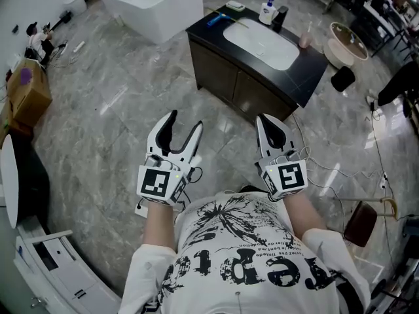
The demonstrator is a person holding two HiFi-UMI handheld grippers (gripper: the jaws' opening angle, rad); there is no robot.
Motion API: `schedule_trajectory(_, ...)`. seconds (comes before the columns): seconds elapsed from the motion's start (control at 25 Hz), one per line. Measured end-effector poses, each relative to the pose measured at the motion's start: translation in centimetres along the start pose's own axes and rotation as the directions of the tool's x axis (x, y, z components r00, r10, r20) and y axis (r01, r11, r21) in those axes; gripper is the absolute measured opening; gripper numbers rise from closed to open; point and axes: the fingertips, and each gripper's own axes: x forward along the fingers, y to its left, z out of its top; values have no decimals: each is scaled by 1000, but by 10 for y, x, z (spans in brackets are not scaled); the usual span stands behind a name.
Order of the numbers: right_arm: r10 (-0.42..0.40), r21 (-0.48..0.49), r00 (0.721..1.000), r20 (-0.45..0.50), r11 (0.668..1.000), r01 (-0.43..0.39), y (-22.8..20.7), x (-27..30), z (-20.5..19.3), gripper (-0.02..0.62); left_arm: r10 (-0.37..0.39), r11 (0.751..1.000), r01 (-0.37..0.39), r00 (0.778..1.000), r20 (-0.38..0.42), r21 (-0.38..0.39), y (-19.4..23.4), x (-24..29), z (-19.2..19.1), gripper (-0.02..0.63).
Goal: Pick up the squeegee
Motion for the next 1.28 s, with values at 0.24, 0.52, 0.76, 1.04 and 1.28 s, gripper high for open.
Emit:
schedule_trajectory(0.24, 12, 19, 1000, -23, 1000, -12, 8, 20, -8, 15, 64, 997, -63, 998, -16, 32, 30, -6, -6, 356)
schedule_trajectory(0.52, 82, 21, 996, -26, 996, -82, -9, 80, -27, 15, 133, 991, -131, 990, -55, 34, 66, 27, -23, 356)
schedule_trajectory(0.76, 137, 45, 990, -45, 990, -135, -41, 173, -41, 15, 192, 981, -191, 980, -56, 13, 125, 91, -24, 354)
schedule_trajectory(1.04, 168, 73, 985, -25, 983, -166, -116, 303, -37, 15, 224, 974, -222, 972, -68, 31, 199, 215, -16, 354)
schedule_trajectory(1.28, 143, 76, 989, -25, 987, -141, -188, 393, -47, 15, 188, 982, -184, 978, -88, 52, 237, 331, -25, 354)
